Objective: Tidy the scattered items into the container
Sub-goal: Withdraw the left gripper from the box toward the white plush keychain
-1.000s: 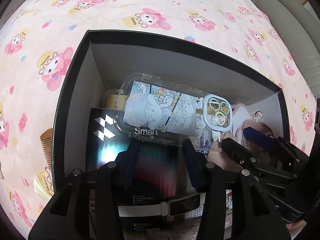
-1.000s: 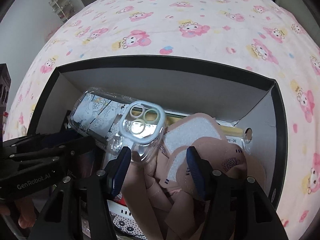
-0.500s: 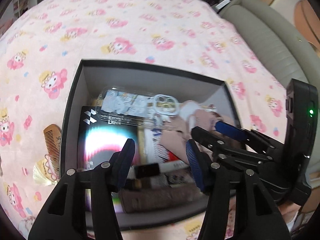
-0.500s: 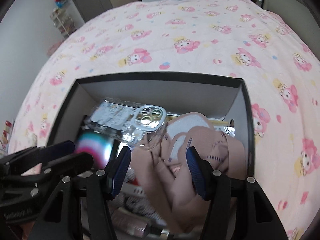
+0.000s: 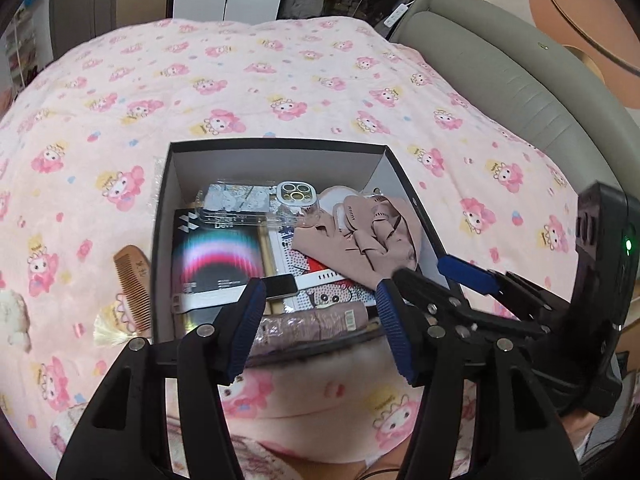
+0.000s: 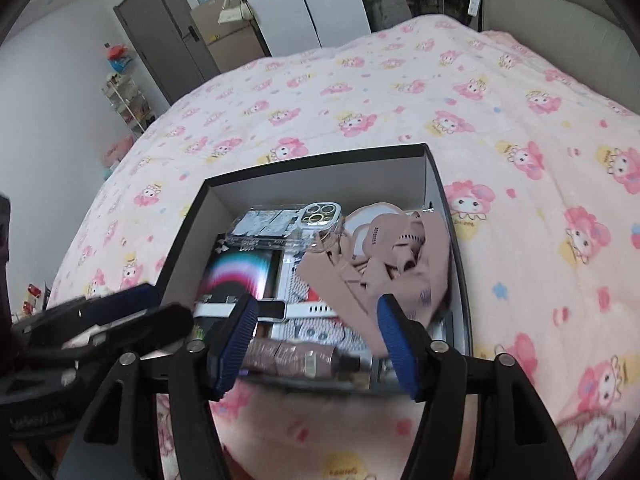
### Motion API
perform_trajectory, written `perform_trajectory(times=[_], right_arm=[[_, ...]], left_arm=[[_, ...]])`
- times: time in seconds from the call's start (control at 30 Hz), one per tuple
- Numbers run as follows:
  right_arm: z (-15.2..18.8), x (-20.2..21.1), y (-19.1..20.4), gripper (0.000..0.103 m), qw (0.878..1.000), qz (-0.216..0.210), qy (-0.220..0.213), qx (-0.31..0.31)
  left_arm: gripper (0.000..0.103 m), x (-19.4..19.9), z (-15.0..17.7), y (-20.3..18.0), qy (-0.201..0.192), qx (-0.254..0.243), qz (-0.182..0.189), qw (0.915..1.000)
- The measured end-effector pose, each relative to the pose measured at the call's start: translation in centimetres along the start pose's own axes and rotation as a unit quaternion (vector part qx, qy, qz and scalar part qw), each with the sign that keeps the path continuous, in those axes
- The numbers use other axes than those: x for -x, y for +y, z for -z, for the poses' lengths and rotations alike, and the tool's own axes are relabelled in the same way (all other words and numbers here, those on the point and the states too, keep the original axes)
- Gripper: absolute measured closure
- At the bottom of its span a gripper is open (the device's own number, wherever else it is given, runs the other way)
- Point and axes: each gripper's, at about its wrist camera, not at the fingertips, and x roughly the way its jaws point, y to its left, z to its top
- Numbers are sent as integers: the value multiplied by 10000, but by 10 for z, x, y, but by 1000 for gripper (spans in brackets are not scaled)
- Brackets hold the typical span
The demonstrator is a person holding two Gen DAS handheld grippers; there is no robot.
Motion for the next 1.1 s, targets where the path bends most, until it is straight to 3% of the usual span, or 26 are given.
perform_trajectory(times=[0.5,0.8,1.1], right_arm=[[23,50,44,43,9992,-54,-308,239],[30,40,93,43,9974,-235,-138,664],[37,12,158,43,9924,-423,112,1154]], left_arm=[[43,60,29,10,-307,-129,152,9993],[43,85,50,54,-334,156,-71,9993],[43,104,76,121,-439,777,-262,9957]])
